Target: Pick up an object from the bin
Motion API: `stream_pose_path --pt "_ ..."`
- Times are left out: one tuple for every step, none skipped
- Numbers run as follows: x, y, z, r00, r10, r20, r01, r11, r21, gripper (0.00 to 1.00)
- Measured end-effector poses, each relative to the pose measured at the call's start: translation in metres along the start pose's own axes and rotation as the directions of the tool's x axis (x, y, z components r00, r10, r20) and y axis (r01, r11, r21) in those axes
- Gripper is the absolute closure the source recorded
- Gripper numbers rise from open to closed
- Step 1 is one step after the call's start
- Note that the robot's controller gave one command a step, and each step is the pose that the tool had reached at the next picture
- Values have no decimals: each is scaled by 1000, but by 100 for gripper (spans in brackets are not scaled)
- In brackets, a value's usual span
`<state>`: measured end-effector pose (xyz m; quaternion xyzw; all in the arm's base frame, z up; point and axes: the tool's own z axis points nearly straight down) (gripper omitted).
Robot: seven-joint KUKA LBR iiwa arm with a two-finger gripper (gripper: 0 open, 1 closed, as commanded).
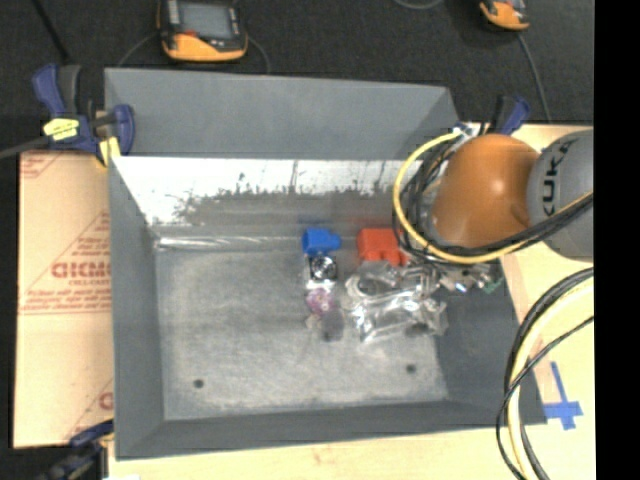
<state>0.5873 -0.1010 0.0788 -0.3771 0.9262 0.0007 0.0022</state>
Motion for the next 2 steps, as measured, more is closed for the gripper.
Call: stream_pose_path --pt "-3 -2 -8 1000 3 10 -3 1000 9 100" --pt "29 1 -150 997 81 1 -81 997 8 100"
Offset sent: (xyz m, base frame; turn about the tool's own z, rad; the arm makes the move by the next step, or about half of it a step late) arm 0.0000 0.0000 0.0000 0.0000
